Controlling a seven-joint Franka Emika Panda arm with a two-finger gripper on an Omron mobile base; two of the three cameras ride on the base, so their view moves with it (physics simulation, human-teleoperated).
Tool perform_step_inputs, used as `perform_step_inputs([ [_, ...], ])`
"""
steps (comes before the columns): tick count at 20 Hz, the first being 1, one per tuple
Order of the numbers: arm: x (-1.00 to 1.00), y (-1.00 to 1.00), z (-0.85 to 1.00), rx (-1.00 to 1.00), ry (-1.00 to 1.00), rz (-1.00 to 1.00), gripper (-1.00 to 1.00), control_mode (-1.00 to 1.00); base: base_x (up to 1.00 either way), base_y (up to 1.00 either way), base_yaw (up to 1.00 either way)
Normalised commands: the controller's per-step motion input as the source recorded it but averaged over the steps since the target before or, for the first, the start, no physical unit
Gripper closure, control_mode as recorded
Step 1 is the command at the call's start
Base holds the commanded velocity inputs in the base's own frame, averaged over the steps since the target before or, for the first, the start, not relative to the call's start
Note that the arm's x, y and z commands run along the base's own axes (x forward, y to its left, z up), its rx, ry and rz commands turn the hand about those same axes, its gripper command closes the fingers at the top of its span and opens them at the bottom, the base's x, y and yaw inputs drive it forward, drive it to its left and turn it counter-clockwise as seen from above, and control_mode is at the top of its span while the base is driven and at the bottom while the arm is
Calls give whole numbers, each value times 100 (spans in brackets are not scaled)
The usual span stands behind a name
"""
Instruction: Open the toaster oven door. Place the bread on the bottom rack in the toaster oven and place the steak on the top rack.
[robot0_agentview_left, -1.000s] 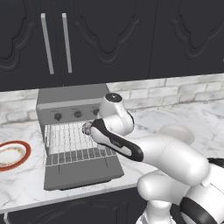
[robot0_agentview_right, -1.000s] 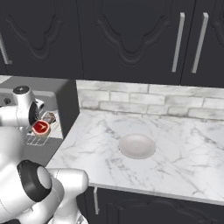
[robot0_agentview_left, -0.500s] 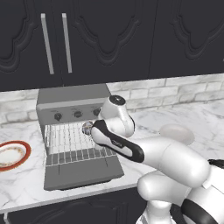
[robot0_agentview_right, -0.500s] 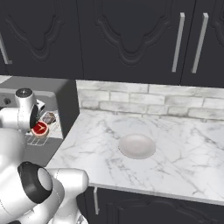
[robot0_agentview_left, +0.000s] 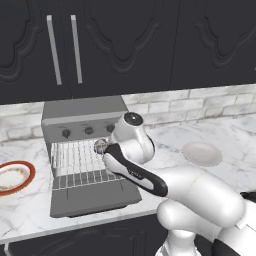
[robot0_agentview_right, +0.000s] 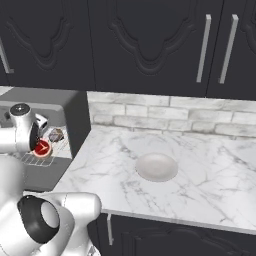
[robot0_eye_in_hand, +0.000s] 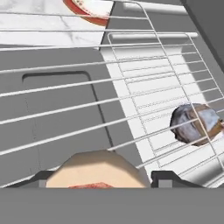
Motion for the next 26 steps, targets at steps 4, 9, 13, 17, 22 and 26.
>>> perform_step_inputs([
  [4,-35,29,18,0,-4,-15,100,-100,0,0,0],
  [9,-4,31,18,-1,-9,-1,100,-100,0,0,0],
  [13,5,25,9,-1,-10,19,100,-100,0,0,0],
  [17,9,28,3,0,-11,28,100,-100,0,0,0],
  [22,18,17,-9,-1,-5,23,100,-100,0,0,0],
  [26,7,16,-19,-2,0,6,100,-100,0,0,0],
])
